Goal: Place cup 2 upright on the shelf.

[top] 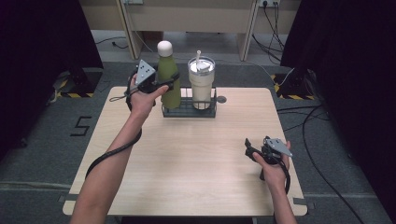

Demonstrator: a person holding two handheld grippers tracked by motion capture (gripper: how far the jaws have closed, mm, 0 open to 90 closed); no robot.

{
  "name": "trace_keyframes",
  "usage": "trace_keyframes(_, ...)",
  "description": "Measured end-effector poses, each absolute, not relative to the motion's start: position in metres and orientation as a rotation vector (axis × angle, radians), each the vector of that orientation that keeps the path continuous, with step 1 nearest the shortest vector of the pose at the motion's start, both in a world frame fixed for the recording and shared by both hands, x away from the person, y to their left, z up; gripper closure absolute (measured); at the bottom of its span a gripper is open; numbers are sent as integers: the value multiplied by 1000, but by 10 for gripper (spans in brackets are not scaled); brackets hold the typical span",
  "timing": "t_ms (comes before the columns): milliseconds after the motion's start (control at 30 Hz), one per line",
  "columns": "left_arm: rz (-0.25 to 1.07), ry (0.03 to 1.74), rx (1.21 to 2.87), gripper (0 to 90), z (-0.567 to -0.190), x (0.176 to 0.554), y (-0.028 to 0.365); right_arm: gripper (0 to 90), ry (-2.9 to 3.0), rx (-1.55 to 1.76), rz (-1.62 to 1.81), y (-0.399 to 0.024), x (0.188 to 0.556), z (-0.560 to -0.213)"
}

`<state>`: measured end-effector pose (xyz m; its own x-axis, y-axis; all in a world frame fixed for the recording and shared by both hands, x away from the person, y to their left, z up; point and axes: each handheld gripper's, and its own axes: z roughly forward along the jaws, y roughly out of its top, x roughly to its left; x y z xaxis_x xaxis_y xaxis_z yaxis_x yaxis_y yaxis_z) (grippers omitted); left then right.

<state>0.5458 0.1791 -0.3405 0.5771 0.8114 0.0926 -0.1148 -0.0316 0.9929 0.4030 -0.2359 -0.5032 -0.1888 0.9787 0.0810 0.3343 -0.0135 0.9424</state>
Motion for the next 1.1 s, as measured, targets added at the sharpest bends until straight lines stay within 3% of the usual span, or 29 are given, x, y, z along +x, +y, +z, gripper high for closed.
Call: trace_keyframes(1100, 838, 734, 1362, 244, -341, 594, 177, 152, 1595, 1390, 1207, -237, 404, -505)
